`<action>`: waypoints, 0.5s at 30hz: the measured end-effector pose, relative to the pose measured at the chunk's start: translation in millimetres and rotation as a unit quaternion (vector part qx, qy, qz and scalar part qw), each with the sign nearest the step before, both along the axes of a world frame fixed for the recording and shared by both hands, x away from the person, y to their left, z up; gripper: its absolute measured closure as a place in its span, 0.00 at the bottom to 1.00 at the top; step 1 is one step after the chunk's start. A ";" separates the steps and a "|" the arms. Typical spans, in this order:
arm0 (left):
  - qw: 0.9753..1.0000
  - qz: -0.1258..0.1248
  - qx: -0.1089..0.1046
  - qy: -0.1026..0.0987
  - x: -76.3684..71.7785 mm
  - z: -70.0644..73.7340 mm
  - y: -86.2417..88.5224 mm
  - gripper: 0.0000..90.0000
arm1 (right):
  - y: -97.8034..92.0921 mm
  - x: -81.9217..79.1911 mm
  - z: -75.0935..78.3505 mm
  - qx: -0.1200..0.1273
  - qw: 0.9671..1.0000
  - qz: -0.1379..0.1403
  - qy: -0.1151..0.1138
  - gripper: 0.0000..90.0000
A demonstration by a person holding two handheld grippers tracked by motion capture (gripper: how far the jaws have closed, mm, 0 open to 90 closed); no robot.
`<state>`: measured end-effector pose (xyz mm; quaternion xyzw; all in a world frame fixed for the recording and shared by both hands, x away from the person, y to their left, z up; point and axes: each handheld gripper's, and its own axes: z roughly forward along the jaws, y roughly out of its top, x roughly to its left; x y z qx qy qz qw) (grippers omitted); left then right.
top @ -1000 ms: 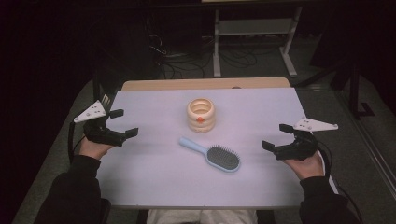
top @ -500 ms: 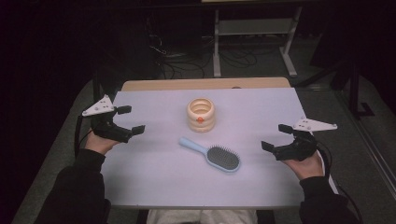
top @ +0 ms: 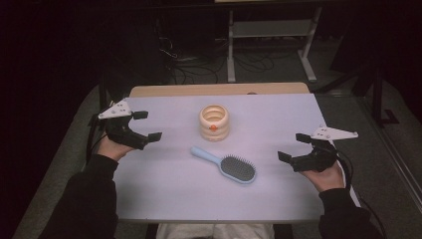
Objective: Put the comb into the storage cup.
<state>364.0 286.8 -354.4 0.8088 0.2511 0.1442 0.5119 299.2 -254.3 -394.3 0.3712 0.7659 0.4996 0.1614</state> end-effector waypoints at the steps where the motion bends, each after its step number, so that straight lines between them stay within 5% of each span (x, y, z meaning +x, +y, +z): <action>1: 1.000 -0.002 0.002 0.001 0.7 0.3 -2.3 0.00 | -0.1 0.0 0.0 0.000 1.000 0.000 0.000 0.00; 15: 0.999 -0.036 0.021 0.002 8.9 4.5 -29.6 0.00 | 0.3 -0.4 0.3 -0.001 1.000 0.002 -0.001 0.00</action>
